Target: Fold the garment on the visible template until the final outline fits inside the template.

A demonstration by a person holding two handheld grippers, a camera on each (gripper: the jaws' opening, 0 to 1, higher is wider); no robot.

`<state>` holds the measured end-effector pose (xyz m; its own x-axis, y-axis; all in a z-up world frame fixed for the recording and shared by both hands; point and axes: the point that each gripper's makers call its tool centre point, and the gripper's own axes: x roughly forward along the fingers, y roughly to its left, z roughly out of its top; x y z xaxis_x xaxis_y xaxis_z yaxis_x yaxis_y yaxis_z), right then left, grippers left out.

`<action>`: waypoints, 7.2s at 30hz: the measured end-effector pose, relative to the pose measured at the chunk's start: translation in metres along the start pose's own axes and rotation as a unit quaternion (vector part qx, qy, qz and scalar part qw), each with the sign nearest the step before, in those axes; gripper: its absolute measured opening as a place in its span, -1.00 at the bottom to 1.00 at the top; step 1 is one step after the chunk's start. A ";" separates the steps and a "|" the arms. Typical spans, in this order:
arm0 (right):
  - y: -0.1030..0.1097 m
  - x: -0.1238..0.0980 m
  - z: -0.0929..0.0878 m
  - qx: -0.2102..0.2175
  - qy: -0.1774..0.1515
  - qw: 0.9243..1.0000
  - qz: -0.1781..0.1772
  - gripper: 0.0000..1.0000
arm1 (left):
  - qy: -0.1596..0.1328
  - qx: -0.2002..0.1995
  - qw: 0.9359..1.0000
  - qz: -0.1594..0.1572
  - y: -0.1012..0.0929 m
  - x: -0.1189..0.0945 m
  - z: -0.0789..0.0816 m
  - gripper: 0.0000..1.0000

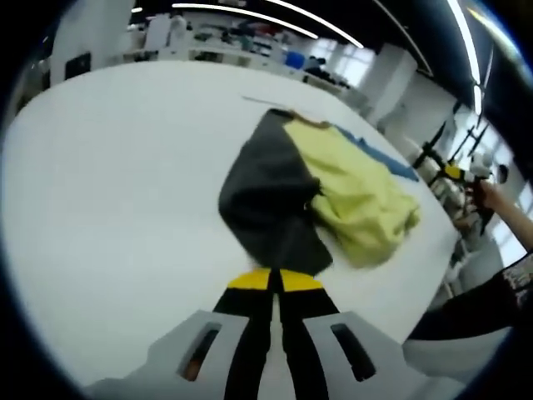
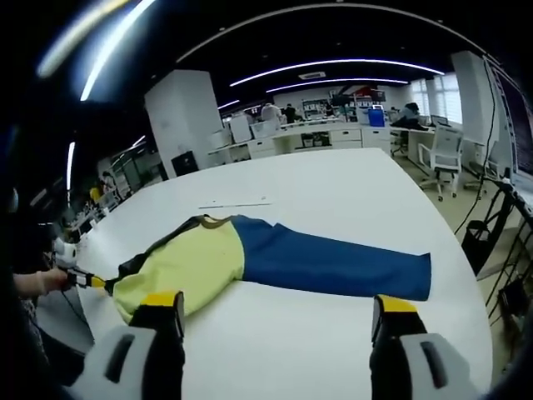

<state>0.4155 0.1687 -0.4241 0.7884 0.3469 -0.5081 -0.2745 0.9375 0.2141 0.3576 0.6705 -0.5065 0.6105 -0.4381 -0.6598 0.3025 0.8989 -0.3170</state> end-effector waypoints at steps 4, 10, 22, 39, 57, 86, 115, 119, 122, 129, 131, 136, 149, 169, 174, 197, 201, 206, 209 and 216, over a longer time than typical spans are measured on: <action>0.003 -0.001 0.002 0.005 -0.005 1.000 0.007 0.88 | -0.010 0.009 1.000 0.013 0.011 -0.011 0.016 -1.00; 0.009 -0.012 0.008 -0.002 -0.012 1.000 0.010 0.91 | -0.021 0.014 0.999 0.020 0.022 -0.018 0.034 -1.00; 0.022 -0.035 0.010 -0.010 -0.008 1.000 -0.013 0.91 | -0.029 0.018 0.999 0.013 0.040 -0.021 0.062 -1.00; 0.040 -0.043 0.018 -0.006 -0.017 0.999 -0.035 0.91 | -0.049 0.038 0.998 0.029 0.096 -0.026 0.109 -1.00; 0.057 -0.021 0.024 -0.015 0.001 0.999 -0.039 0.93 | -0.032 0.063 0.996 0.054 0.163 -0.013 0.139 -1.00; 0.073 0.011 0.032 0.005 0.014 0.999 -0.042 0.92 | 0.019 0.050 0.993 0.102 0.286 0.040 0.166 -1.00; 0.069 0.014 0.019 0.000 0.030 0.998 -0.048 0.91 | 0.060 0.063 0.987 0.135 0.297 0.049 0.143 -0.83; 0.068 0.013 0.019 0.002 0.027 0.998 -0.049 0.90 | 0.052 0.068 0.984 0.156 0.300 0.043 0.141 -0.10; 0.068 0.015 0.019 0.005 0.025 0.999 -0.046 0.90 | 0.031 0.073 0.986 0.147 0.296 0.037 0.143 -0.03; 0.074 0.022 0.017 0.006 0.024 0.999 -0.032 0.90 | -0.005 0.071 0.989 0.127 0.266 0.015 0.146 0.11; 0.076 0.024 0.017 0.007 0.020 0.999 -0.026 0.90 | -0.010 0.075 0.990 0.122 0.255 0.008 0.147 0.12; 0.079 0.026 0.016 -0.005 0.018 1.000 -0.011 0.89 | -0.030 0.078 0.990 0.114 0.222 -0.022 0.155 0.11; 0.075 0.011 0.007 -0.008 0.006 1.000 0.015 0.83 | -0.070 0.082 0.992 0.068 0.122 -0.043 0.143 0.06; 0.067 0.009 -0.010 -0.006 -0.020 0.999 0.048 0.79 | -0.114 0.060 0.991 0.026 0.042 -0.028 0.134 -0.05; 0.085 0.010 -0.020 -0.019 -0.016 0.998 0.060 0.75 | -0.113 0.053 0.992 0.023 0.043 -0.030 0.126 -0.06; 0.189 0.068 -0.109 -0.129 0.085 0.981 0.115 -0.85 | -0.122 0.032 0.992 0.029 0.058 -0.058 0.106 -0.10; 0.188 0.060 -0.089 -0.105 0.085 0.983 0.125 -1.00 | -0.128 0.020 0.991 0.031 0.063 -0.062 0.101 -0.11; 0.196 0.059 -0.051 -0.085 0.089 0.980 0.154 -1.00 | -0.137 0.003 0.990 0.031 0.065 -0.061 0.094 -0.13; 0.198 0.070 -0.033 -0.077 0.108 0.978 0.162 -1.00 | -0.139 -0.004 0.990 0.030 0.066 -0.061 0.090 -0.13; 0.211 0.112 -0.016 -0.084 0.150 0.968 0.181 -1.00 | -0.149 -0.025 0.988 0.032 0.067 -0.066 0.082 -0.15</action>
<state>0.4377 0.4056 -0.4492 0.4353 0.6224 -0.6505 -0.6075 0.7363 0.2980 0.3978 0.7595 -0.4283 0.8177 -0.3555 -0.4528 0.2243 0.9211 -0.3181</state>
